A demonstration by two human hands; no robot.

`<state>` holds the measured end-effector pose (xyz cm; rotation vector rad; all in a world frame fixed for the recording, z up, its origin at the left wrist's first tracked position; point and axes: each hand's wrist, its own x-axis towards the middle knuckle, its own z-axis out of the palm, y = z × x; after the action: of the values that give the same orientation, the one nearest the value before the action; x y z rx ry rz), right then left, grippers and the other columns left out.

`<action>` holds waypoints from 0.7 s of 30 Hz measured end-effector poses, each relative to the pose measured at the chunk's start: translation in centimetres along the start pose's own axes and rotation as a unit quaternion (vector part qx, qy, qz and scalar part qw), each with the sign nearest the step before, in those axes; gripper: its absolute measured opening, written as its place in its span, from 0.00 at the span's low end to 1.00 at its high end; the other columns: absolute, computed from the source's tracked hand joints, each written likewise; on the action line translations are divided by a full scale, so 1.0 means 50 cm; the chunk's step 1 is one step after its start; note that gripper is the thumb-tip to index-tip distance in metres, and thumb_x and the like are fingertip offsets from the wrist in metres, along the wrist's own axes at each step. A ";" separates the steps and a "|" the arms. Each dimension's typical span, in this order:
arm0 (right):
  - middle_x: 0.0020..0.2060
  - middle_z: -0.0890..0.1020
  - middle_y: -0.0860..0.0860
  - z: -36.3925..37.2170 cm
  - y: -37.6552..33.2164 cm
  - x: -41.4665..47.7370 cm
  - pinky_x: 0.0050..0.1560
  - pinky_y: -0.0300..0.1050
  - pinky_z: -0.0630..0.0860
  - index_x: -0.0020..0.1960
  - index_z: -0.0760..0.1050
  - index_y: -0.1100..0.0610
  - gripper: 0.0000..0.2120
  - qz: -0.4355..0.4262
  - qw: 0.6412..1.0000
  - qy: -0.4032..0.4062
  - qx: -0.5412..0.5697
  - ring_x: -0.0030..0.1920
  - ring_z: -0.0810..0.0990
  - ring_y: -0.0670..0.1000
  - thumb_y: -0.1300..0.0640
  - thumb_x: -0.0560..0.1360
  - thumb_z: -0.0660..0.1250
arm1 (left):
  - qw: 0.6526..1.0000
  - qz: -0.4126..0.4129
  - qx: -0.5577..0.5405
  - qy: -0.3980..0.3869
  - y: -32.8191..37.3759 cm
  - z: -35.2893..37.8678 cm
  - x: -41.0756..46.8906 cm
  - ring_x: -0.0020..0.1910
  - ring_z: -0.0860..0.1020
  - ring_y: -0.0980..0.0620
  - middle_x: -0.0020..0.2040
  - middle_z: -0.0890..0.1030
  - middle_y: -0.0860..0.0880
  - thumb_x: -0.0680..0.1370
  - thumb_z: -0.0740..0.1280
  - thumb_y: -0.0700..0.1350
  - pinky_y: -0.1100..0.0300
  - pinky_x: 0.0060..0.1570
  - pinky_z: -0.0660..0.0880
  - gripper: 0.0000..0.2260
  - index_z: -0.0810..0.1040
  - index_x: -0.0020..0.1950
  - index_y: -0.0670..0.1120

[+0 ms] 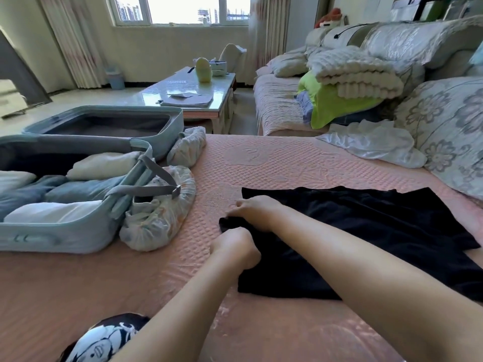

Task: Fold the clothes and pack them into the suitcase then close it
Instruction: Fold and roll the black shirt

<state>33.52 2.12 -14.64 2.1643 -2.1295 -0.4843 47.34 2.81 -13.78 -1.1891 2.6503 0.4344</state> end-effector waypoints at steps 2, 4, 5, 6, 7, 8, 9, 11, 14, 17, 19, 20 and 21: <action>0.63 0.76 0.54 -0.015 0.022 -0.013 0.52 0.50 0.75 0.66 0.73 0.53 0.15 0.011 1.000 0.013 0.019 0.61 0.79 0.57 0.61 0.80 0.60 | 0.998 0.022 -0.052 0.008 0.005 -0.010 0.005 0.52 0.81 0.42 0.50 0.81 0.44 0.74 0.64 0.47 0.55 0.48 0.78 0.06 0.76 0.45 0.45; 0.57 0.77 0.57 -0.022 0.066 -0.050 0.51 0.51 0.77 0.60 0.76 0.55 0.12 0.039 0.993 0.065 0.094 0.57 0.80 0.60 0.62 0.78 0.62 | 0.991 0.048 -0.117 0.034 0.018 -0.028 0.006 0.47 0.81 0.41 0.44 0.82 0.41 0.72 0.66 0.45 0.60 0.37 0.74 0.07 0.73 0.36 0.44; 0.55 0.78 0.58 -0.022 0.093 -0.077 0.50 0.51 0.77 0.57 0.77 0.56 0.11 0.058 0.984 0.104 0.133 0.54 0.81 0.61 0.62 0.76 0.64 | 0.986 0.063 -0.148 0.048 0.030 -0.038 0.004 0.46 0.81 0.41 0.42 0.82 0.40 0.72 0.66 0.45 0.60 0.33 0.70 0.07 0.73 0.36 0.44; 0.52 0.79 0.58 -0.019 0.119 -0.109 0.49 0.49 0.75 0.55 0.78 0.57 0.11 0.080 0.975 0.133 0.162 0.52 0.81 0.61 0.63 0.73 0.65 | 0.979 0.083 -0.177 0.061 0.045 -0.048 0.002 0.45 0.81 0.41 0.41 0.81 0.40 0.72 0.66 0.44 0.59 0.32 0.69 0.06 0.74 0.37 0.44; 0.51 0.80 0.59 -0.015 0.146 -0.143 0.48 0.47 0.72 0.53 0.79 0.60 0.11 0.105 0.967 0.151 0.179 0.52 0.80 0.61 0.65 0.72 0.66 | 0.972 0.102 -0.200 0.073 0.063 -0.055 0.001 0.44 0.80 0.42 0.40 0.80 0.41 0.72 0.67 0.44 0.57 0.34 0.69 0.05 0.76 0.39 0.43; 0.50 0.81 0.59 -0.010 0.172 -0.182 0.47 0.46 0.69 0.53 0.79 0.61 0.11 0.130 0.960 0.163 0.188 0.52 0.80 0.61 0.66 0.71 0.66 | 0.963 0.120 -0.225 0.085 0.084 -0.059 0.000 0.43 0.79 0.44 0.40 0.80 0.44 0.72 0.68 0.44 0.56 0.37 0.71 0.03 0.77 0.42 0.45; 0.49 0.82 0.59 -0.006 0.195 -0.222 0.45 0.45 0.67 0.52 0.78 0.62 0.11 0.156 0.952 0.173 0.200 0.51 0.80 0.60 0.67 0.71 0.66 | 0.951 0.138 -0.261 0.091 0.108 -0.059 0.001 0.41 0.78 0.47 0.40 0.79 0.47 0.72 0.68 0.45 0.56 0.40 0.73 0.02 0.78 0.43 0.48; 0.48 0.83 0.58 0.005 0.237 -0.298 0.43 0.42 0.63 0.49 0.77 0.61 0.08 0.207 0.935 0.191 0.215 0.51 0.81 0.60 0.67 0.71 0.67 | 0.921 0.192 -0.332 0.074 0.162 -0.046 -0.001 0.39 0.76 0.51 0.40 0.79 0.51 0.72 0.71 0.45 0.57 0.43 0.75 0.05 0.79 0.46 0.51; 0.55 0.81 0.56 0.047 0.283 -0.385 0.48 0.42 0.68 0.49 0.75 0.51 0.12 0.277 0.934 0.118 0.191 0.57 0.80 0.58 0.67 0.73 0.64 | 0.892 0.256 -0.367 -0.066 0.248 -0.017 -0.037 0.43 0.79 0.52 0.47 0.81 0.50 0.77 0.71 0.47 0.58 0.42 0.78 0.07 0.79 0.54 0.50; 0.79 0.57 0.46 0.118 0.304 -0.448 0.66 0.51 0.72 0.76 0.58 0.34 0.44 0.339 0.922 -0.085 0.165 0.71 0.71 0.59 0.70 0.71 0.61 | 0.900 0.280 -0.290 -0.167 0.301 0.017 -0.059 0.52 0.81 0.51 0.55 0.82 0.51 0.80 0.66 0.54 0.57 0.53 0.77 0.12 0.78 0.61 0.51; 0.81 0.46 0.43 0.141 0.302 -0.472 0.69 0.54 0.69 0.78 0.45 0.31 0.49 0.359 0.909 -0.137 0.160 0.74 0.67 0.60 0.71 0.72 0.58 | 0.920 0.306 -0.215 -0.114 0.308 0.031 -0.053 0.56 0.79 0.52 0.57 0.81 0.53 0.80 0.65 0.54 0.61 0.57 0.74 0.14 0.79 0.64 0.52; 0.81 0.47 0.45 0.136 0.296 -0.478 0.73 0.54 0.65 0.79 0.46 0.34 0.46 0.348 0.916 -0.125 0.156 0.76 0.63 0.58 0.70 0.73 0.57 | 0.929 0.326 -0.162 -0.073 0.305 0.036 -0.048 0.59 0.78 0.52 0.59 0.81 0.53 0.80 0.66 0.54 0.60 0.60 0.73 0.14 0.79 0.64 0.53; 0.81 0.50 0.48 0.126 0.290 -0.480 0.75 0.53 0.60 0.80 0.49 0.37 0.43 0.331 0.927 -0.095 0.150 0.78 0.60 0.56 0.68 0.74 0.57 | 0.931 0.349 -0.102 -0.036 0.299 0.041 -0.043 0.63 0.75 0.51 0.62 0.79 0.53 0.78 0.67 0.55 0.57 0.63 0.71 0.16 0.78 0.65 0.54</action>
<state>18.06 26.27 -12.56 1.3748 -3.0031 -0.3253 37.64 14.47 -12.35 -0.2036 2.9422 0.8559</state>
